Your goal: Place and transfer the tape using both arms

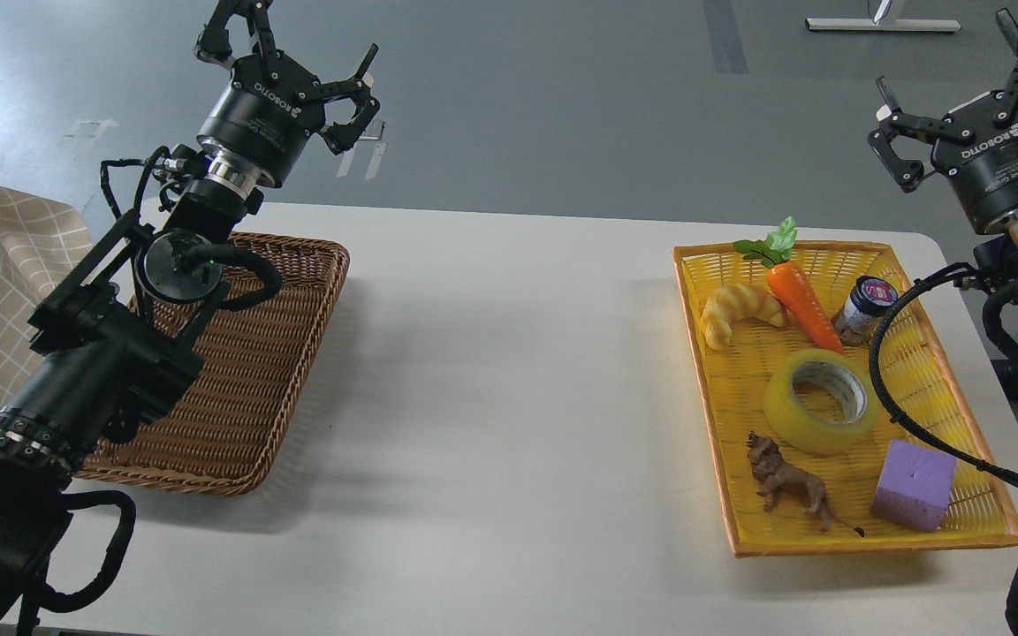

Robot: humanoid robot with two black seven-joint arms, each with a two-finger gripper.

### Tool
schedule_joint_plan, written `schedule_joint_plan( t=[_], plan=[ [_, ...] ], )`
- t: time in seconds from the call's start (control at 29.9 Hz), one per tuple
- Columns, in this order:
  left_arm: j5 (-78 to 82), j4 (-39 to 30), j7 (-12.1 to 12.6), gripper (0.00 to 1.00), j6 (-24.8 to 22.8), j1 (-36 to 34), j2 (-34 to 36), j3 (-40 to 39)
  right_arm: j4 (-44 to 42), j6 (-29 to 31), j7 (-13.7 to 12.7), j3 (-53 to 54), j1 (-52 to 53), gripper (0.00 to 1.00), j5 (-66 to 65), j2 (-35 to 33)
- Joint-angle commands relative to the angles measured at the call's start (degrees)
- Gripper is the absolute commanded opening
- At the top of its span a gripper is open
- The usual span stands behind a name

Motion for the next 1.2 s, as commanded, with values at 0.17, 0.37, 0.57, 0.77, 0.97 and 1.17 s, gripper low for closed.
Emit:
schedule_joint_plan(
  t=[0.17, 0.37, 0.57, 0.77, 0.97, 1.17],
  plan=[
    [0.0, 0.01, -0.09, 0.98, 0.0, 0.0, -0.07, 0.09, -0.09, 0.0, 0.0, 0.0, -0.03, 1.0, -0.02, 0.04],
    [0.0, -0.08, -0.09, 0.98, 0.0, 0.0, -0.07, 0.0, -0.09, 0.0, 0.0, 0.0, -0.12, 1.0, -0.02, 0.04],
    [0.0, -0.69, -0.09, 0.98, 0.0, 0.0, -0.25, 0.0, 0.08, 0.0, 0.0, 0.0, -0.12, 1.0, -0.02, 0.12],
    [0.0, -0.6, -0.09, 0.98, 0.0, 0.0, -0.07, -0.09, -0.01, 0.0, 0.0, 0.0, -0.12, 1.0, -0.02, 0.12],
    [0.0, -0.69, -0.09, 0.98, 0.0, 0.0, -0.25, 0.0, 0.08, 0.0, 0.0, 0.0, -0.12, 1.0, -0.02, 0.12],
    [0.0, -0.6, -0.09, 0.98, 0.0, 0.18, -1.13, -0.09, 0.08, 0.0, 0.0, 0.0, -0.12, 1.0, -0.02, -0.14]
  ],
)
